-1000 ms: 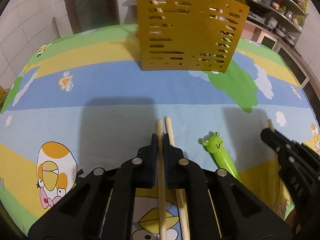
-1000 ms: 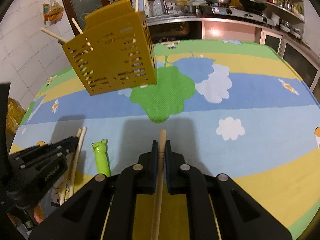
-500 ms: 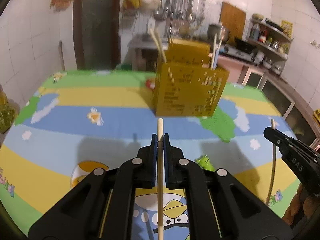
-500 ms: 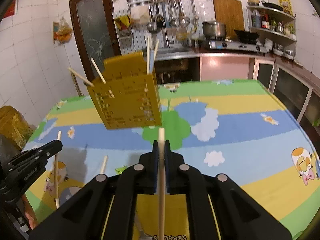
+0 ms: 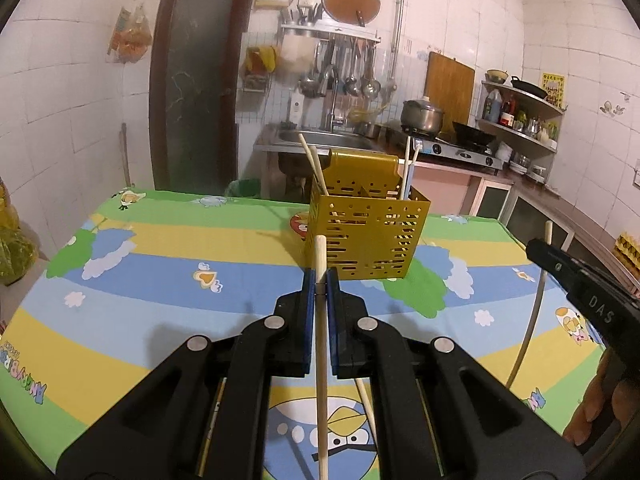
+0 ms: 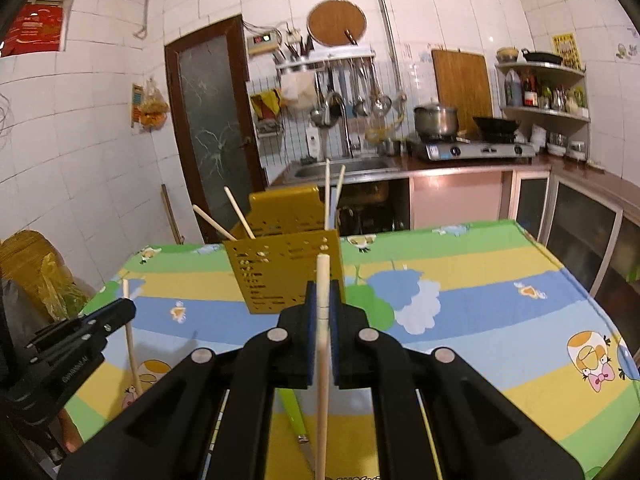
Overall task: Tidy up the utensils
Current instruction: 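Lift both held chopsticks and carry them over the yellow holder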
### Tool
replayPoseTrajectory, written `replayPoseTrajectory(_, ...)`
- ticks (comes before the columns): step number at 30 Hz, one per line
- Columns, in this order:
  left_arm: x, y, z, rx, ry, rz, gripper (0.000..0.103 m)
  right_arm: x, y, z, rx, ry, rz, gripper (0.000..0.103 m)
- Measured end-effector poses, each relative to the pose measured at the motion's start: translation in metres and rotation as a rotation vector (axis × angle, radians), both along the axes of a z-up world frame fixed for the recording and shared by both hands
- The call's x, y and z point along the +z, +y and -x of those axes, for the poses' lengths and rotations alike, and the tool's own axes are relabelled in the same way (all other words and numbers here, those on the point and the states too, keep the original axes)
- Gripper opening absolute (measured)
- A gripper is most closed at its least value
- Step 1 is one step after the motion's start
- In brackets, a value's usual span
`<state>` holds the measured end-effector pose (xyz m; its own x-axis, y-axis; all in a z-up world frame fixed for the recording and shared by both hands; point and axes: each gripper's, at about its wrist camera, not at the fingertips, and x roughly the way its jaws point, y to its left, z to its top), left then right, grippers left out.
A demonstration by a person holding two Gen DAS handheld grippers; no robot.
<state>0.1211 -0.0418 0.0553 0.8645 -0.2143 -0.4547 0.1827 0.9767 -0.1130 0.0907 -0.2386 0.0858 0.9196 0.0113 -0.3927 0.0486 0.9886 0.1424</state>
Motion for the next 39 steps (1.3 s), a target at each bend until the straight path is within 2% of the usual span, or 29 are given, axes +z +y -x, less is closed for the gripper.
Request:
replayPoseTrajectory(6, 0.003, 0.009, 0.011, 0.007, -0.036, 0.007, 0.005, -0.001, 0.005, 0.009, 0.015, -0.026, 0.002, 0.006)
replayPoseTrajectory(13, 0.016, 0.012, 0.019, -0.011, -0.083, 0.012, 0.005, 0.014, 0.007, 0.011, 0.029, -0.057, 0.000, 0.006)
replayPoseTrajectory(19, 0.040, 0.011, 0.015, -0.033, -0.124, 0.016, 0.005, 0.042, 0.014, 0.005, 0.044, -0.112, 0.033, 0.006)
replayPoseTrajectory(24, 0.070, 0.008, 0.001, -0.046, -0.172, 0.024, 0.005, 0.068, 0.013, -0.016, 0.045, -0.150, 0.050, 0.006)
replayPoseTrajectory(33, 0.139, -0.006, -0.055, -0.043, -0.311, 0.061, 0.005, 0.119, 0.001, -0.067, 0.012, -0.254, 0.088, 0.006)
replayPoseTrajectory(39, 0.158, -0.024, -0.109, -0.022, -0.356, 0.076, 0.005, 0.140, -0.002, -0.111, -0.011, -0.338, 0.112, 0.006)
